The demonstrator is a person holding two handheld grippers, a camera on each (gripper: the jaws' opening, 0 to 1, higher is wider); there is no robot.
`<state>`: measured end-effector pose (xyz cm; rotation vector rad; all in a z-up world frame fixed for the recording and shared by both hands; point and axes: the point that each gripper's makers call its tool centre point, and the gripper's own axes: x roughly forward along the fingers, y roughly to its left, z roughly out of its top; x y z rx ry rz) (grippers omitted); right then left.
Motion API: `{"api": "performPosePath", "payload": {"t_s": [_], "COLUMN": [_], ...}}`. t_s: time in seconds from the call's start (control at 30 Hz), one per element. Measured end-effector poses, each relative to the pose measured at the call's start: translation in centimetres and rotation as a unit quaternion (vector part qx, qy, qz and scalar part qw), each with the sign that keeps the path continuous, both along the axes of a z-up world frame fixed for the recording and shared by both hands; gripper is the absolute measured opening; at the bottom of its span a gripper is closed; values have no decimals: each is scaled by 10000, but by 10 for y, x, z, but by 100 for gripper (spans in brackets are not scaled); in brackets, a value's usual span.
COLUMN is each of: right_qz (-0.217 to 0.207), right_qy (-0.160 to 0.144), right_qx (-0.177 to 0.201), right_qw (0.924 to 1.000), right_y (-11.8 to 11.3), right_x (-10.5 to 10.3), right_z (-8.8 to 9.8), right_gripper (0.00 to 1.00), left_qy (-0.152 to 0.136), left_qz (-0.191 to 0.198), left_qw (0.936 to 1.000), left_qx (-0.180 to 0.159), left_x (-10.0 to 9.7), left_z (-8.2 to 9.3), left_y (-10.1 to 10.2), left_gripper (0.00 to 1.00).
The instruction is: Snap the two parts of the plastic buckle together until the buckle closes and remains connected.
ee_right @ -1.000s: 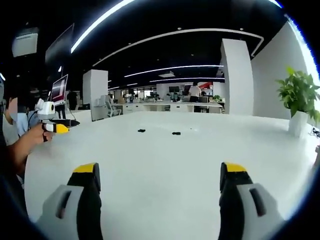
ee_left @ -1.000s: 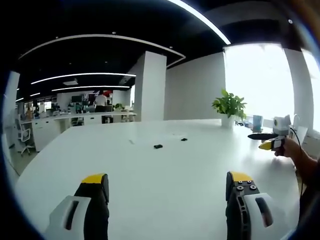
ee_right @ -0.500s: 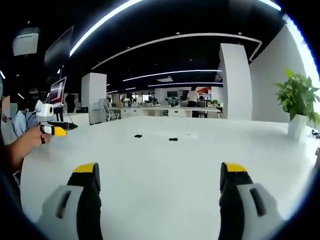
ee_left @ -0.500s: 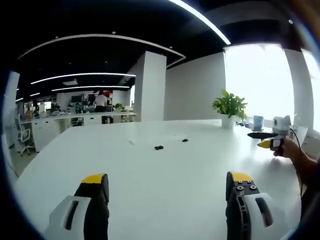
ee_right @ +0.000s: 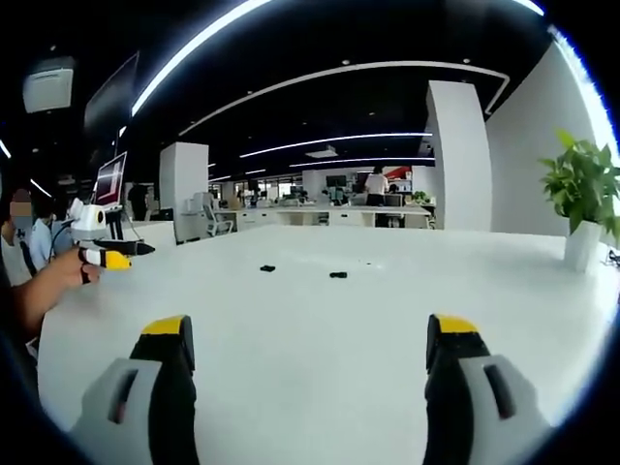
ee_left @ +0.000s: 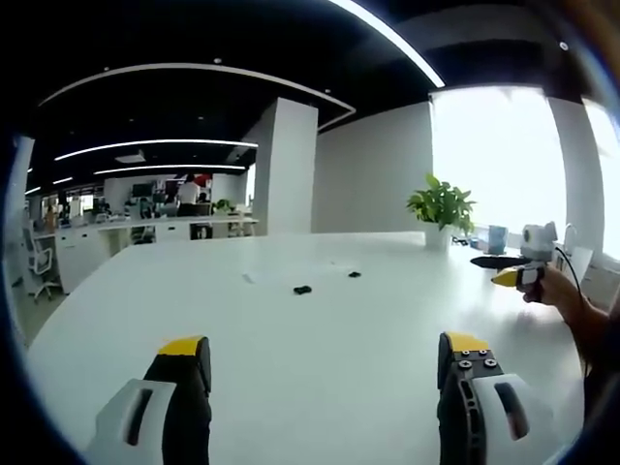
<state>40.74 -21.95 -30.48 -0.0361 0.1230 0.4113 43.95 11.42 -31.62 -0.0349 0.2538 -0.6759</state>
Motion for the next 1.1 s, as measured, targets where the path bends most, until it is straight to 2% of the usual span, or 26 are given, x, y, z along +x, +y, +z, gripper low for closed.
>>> {"api": "performPosePath", "payload": {"t_s": [0.43,0.53,0.77,0.9,1.1], "right_qz": [-46,-42,-63,-42,-30], "right_qy": [80,102,58,125,157], "right_qx": [-18,-41,-59,-113,-103], "right_qw": [10000,9999,9999,9998,9998], "right_y": [-3,-3,-3,-3,-1], "right_x": [3,3,7,13,16], "right_z": [-4,-4,1,-2,-3], "right_gripper": [100,100,100,100,100], "left_qy": [28,-13,54,66,44], "left_qz": [37,16,-92,-131,-173], "left_qw": [10000,9999,9999,9999,9998], "left_qx": [74,133,-120,7,39], "left_x": [3,3,10,13,14], "left_z": [-2,2,3,-2,0], "left_y": [2,1,-2,-7,-11], "left_gripper": [99,99,99,99,99]}}
